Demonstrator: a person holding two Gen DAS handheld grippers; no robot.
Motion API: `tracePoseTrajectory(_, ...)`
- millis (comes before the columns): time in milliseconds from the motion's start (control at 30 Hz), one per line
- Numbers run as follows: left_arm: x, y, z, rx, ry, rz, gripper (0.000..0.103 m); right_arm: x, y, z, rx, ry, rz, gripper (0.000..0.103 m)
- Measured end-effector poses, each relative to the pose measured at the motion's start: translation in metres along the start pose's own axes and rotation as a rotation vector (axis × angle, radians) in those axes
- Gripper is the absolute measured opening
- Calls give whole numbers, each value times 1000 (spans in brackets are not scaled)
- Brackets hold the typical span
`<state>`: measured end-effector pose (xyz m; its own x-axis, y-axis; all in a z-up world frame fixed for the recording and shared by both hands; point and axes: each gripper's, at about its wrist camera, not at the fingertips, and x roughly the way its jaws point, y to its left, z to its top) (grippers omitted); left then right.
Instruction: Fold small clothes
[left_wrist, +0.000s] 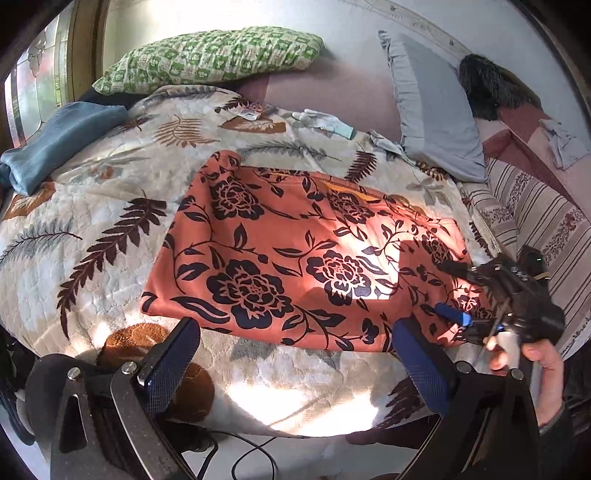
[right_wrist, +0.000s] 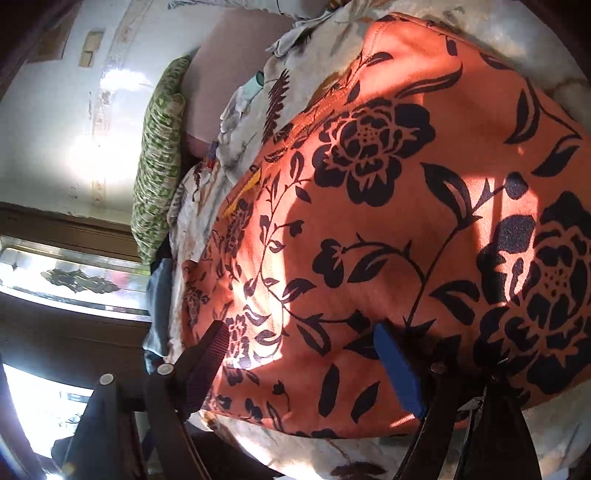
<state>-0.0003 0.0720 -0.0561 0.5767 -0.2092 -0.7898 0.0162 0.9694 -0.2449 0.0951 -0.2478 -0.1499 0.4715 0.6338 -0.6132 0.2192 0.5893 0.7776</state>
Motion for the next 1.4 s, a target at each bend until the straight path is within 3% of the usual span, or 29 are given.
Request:
tracePoseTrajectory(133,21,-11,15,17,0,-6,103,-53,-5,-4,-27,-96,76,84)
tracePoseTrajectory(333,57,-34,41,33,-2,-12,103,-136,-68,-26,74,-204,16,83)
tracePoseTrajectory(433,78,-48,42,65,31,-17,103,-159,-93,-36,140,-221,33,83)
tracePoseTrajectory(667,98,-56,36,90,71,-18,103,-142,-94,-29,174,-183,181,84)
tracePoseTrajectory(833,97,-45,40,69,65,-9,103,-112,-110,-14,266,-188,82,83)
tracePoseTrajectory(933,98,-42,44,58,56,-4,103,-115,-108,-3,246,-230,68,82)
tracePoseTrajectory(1100,98,-44,49,75,11,43,103,-108,-108,8,224,-214,7,79)
tracePoseTrajectory(1167,108,-46,49,102,28,94,103,-111,-101,9,189,-222,-10,71)
tracePoseTrajectory(1233,136,-50,42,179,130,202,103,-109,-96,13,143,-211,-59,39)
tracePoseTrajectory(1267,149,-52,36,234,175,235,103,-106,-98,15,143,-201,-88,35)
tracePoseTrajectory(1333,140,-54,37,250,119,233,103,-101,-108,16,185,-181,-86,35)
tracePoseTrajectory(1400,127,-56,43,224,120,185,103,-104,-102,16,169,-171,-94,44)
